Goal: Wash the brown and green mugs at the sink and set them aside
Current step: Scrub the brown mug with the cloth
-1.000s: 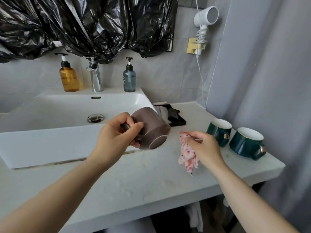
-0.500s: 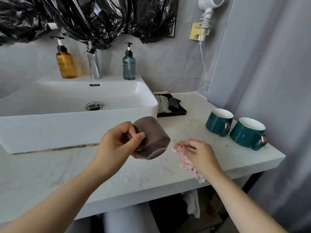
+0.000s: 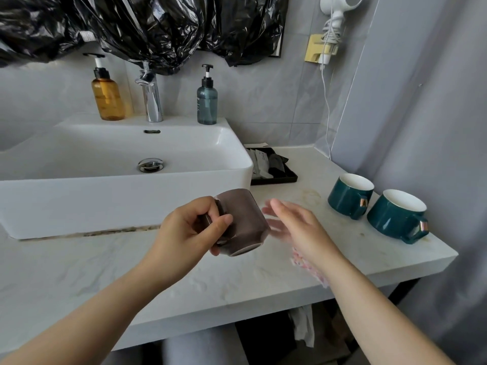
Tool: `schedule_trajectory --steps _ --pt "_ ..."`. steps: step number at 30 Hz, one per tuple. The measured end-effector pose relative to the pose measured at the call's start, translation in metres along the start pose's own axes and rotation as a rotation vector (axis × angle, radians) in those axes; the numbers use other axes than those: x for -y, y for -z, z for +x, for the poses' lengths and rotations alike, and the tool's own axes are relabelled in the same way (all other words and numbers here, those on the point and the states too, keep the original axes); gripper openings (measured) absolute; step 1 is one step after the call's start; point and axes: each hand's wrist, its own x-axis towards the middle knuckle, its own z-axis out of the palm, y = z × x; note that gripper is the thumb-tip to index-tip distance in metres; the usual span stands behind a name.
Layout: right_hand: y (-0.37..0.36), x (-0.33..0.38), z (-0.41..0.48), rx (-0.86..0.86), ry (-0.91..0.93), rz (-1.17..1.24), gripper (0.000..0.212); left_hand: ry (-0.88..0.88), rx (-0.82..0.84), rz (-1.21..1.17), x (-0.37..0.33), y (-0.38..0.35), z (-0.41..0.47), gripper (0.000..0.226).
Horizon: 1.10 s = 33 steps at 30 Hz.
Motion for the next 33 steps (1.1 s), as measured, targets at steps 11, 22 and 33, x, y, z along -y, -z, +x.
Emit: schedule_trajectory --steps 11,22,33 --pt "-0.024 0.008 0.007 0.327 -0.082 0.319 0.057 -0.087 0.142 -0.042 -0.002 0.013 -0.001 0.017" --pt "-0.046 0.003 0.010 0.167 0.299 0.116 0.053 0.568 0.316 -0.412 -0.011 0.052 0.002 0.035" --pt "-0.113 0.040 0.020 -0.075 0.424 -0.236 0.011 0.434 -0.140 -0.125 0.007 0.122 -0.051 0.044"
